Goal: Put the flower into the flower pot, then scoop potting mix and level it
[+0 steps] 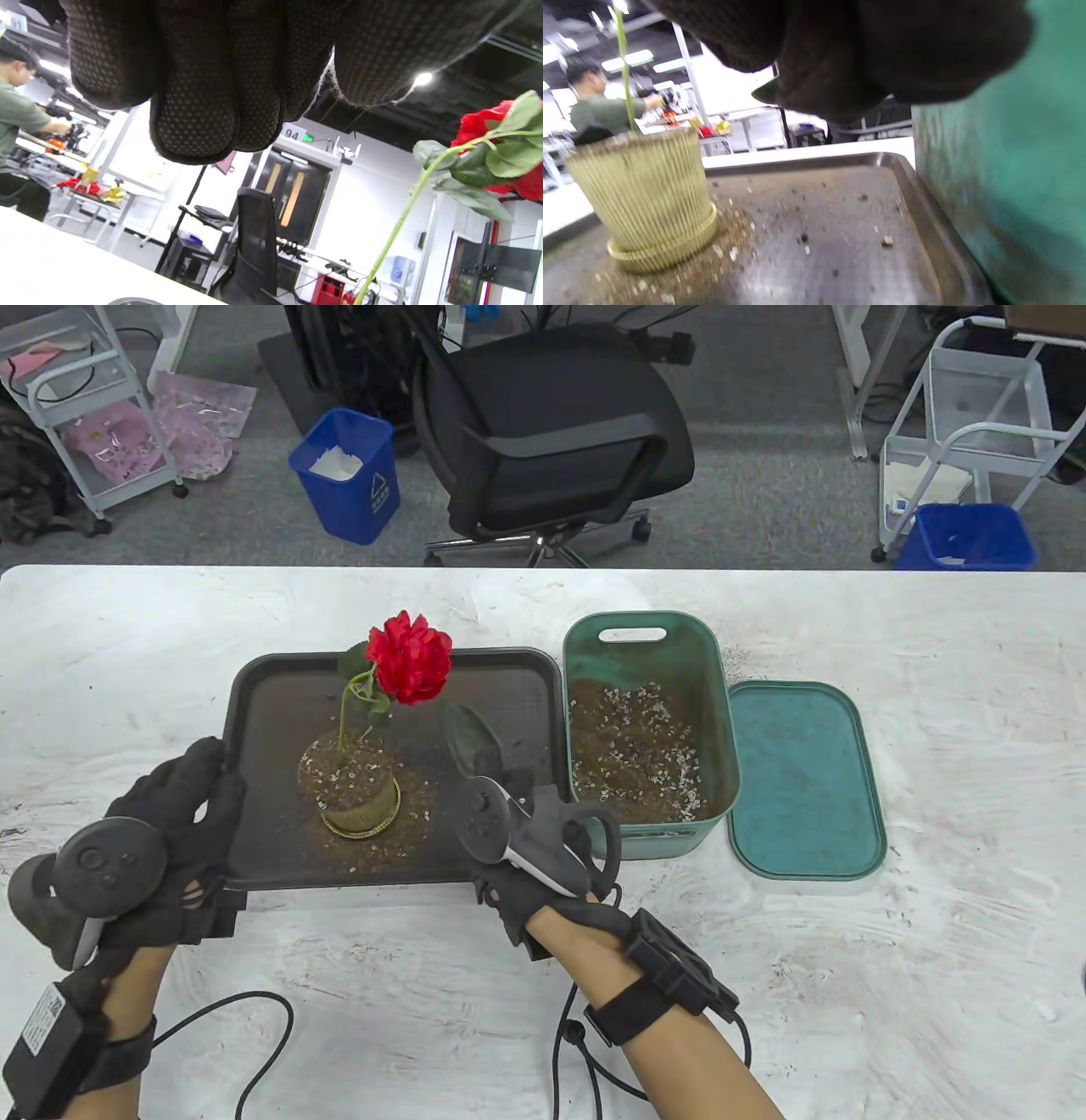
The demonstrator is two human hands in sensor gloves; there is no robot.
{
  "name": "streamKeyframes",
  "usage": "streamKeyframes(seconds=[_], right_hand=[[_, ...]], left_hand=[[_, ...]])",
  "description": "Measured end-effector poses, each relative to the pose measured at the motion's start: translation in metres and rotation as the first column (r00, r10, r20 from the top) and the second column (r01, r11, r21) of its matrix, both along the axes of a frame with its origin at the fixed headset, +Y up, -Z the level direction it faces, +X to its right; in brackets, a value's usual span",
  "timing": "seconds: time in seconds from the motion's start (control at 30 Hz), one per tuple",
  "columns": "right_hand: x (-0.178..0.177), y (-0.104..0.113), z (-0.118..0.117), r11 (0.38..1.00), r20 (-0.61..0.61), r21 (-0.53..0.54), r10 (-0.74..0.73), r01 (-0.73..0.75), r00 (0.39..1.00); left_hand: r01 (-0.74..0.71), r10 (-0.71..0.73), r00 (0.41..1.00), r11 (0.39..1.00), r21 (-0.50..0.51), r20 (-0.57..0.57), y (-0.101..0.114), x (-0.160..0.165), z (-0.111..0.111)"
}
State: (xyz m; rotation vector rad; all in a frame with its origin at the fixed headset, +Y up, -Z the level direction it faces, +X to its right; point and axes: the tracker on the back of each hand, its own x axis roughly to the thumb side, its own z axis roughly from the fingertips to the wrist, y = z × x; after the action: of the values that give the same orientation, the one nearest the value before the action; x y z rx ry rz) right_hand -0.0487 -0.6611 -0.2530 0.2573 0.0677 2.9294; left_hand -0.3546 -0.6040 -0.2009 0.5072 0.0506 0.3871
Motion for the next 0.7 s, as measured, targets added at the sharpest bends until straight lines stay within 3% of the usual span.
streamKeyframes(seconds=[0.2, 0.37, 0.47, 0.7], right_hand=[[-0.019, -0.039, -0.013, 0.993, 0.052, -0.093, 0.080, -0.075, 0.995], [-0.042, -0.060, -0.043, 0.982, 0.157, -0.114, 0.165, -0.148, 0.974], [-0.051, -0.070, -0.058, 0.965, 0.189, -0.122, 0.251, -0.231, 0.949], [-0.062, -0.084, -0.064, 0.916, 0.163, -0.115, 0.399, -0.385, 0.902]], left_hand=[[-0.023, 0.022, 1.000, 0.999, -0.043, -0.013, -0.036, -0.016, -0.005], [-0.023, 0.021, 1.000, 0.997, -0.074, -0.023, -0.047, -0.029, -0.003], [0.055, -0.058, 0.998, 0.994, -0.097, -0.026, -0.054, -0.029, -0.002], [0.158, -0.158, 0.987, 0.980, -0.120, 0.011, -0.063, -0.015, -0.002]])
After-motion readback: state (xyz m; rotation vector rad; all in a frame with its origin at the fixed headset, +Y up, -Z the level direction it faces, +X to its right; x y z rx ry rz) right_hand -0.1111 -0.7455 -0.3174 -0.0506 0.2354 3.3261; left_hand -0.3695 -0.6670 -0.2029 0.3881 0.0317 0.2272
